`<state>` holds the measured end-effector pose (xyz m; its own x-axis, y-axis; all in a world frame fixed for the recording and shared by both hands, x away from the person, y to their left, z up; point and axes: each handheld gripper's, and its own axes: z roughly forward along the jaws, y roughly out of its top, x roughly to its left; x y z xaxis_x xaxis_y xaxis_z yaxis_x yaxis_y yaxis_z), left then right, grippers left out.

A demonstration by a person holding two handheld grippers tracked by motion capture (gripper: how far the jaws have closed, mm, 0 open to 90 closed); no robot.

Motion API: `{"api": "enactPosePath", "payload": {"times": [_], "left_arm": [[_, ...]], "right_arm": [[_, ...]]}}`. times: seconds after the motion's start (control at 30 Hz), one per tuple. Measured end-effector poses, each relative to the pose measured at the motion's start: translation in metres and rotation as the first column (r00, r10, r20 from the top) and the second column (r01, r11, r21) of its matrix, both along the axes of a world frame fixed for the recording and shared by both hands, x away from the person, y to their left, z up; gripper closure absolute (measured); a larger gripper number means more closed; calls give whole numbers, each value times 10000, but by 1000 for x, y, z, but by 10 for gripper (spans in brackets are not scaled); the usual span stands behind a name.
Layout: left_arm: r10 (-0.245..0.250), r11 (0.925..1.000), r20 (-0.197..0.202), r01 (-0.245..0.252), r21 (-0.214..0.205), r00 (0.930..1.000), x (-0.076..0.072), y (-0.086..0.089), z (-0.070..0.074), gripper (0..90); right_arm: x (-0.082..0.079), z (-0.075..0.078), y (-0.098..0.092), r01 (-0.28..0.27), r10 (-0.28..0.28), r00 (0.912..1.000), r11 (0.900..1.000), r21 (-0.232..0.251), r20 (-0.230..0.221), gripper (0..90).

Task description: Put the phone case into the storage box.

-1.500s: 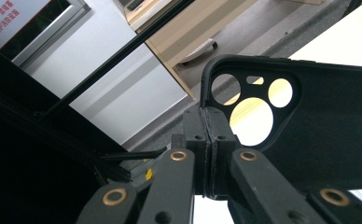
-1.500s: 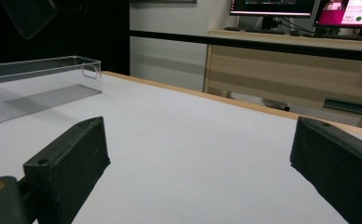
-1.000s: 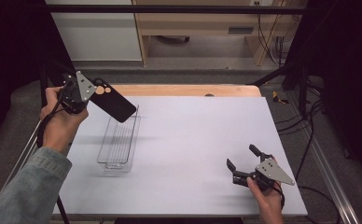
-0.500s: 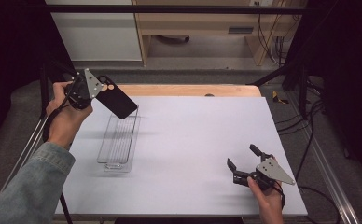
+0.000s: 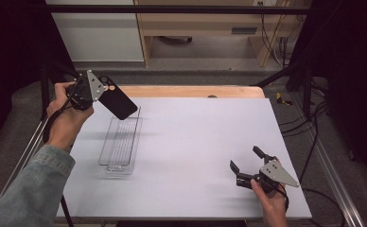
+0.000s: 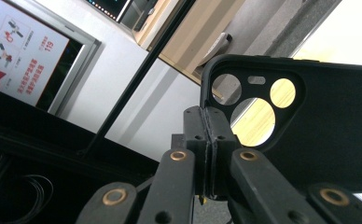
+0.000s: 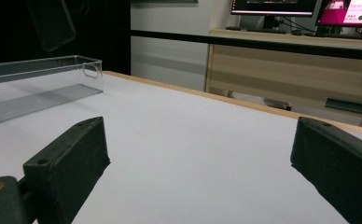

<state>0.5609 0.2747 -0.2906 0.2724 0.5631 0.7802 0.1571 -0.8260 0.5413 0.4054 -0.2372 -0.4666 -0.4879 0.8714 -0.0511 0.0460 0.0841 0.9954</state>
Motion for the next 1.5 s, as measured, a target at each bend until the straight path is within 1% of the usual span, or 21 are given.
{"api": "enactPosePath", "payload": {"times": [0.07,0.1,0.17,0.27,0.33,0.4,0.43,0.5,0.63,0.87,1.1,1.2,1.27,1.4,1.5], "left_arm": [[5,10000,46,-5,0,10000,1,0,-1,890],[24,10000,101,-25,70,9999,1,0,-2,890],[94,9997,49,-95,212,9999,2,0,-2,890],[91,9999,87,-92,115,9999,5,1,-3,890],[88,9998,134,-91,196,9999,6,-1,-4,890],[38,9992,136,-44,400,9999,7,-3,-5,890],[0,9992,183,-7,400,9998,7,-4,-6,890],[-16,9967,131,6,809,9999,9,-7,-8,890],[-48,9939,112,35,1104,9999,12,-10,-12,890],[-161,9904,93,147,1371,9998,16,-16,-17,889],[-161,9869,87,145,1609,9998,20,-18,-22,889],[-152,9864,85,136,1637,9998,23,-17,-24,889],[-158,9845,135,132,1750,9998,24,-18,-25,890],[-196,9810,95,174,1935,9998,28,-18,-30,889],[-247,9769,69,227,2127,9997,31,-20,-33,889]], "right_arm": [[0,0,0,-7,7,10000,10000,-3,-4,44],[0,0,0,-4,4,10000,10000,-15,0,45],[0,0,0,15,-15,10000,10000,-2,-3,44],[0,0,0,20,-20,10000,10000,4,4,45],[0,0,0,10,-10,10000,10000,-13,-7,45],[1,-1,0,16,-16,10000,10000,-17,-29,45],[1,-1,0,9,-9,10000,10000,-14,-28,45],[1,-1,0,9,-9,10000,10000,-7,-16,45],[1,-1,-1,16,-16,10000,10000,15,-32,45],[1,-1,-1,11,-11,10000,10000,49,-19,45],[1,-1,-2,14,-14,10000,10000,41,-32,45],[1,-1,-1,6,-6,10000,10000,38,-34,45],[1,-1,-1,-9,9,10000,10000,35,-35,45],[2,-1,-1,-42,42,10000,10000,28,-67,45],[2,-2,-1,-55,55,9999,10000,30,-93,45]]}}
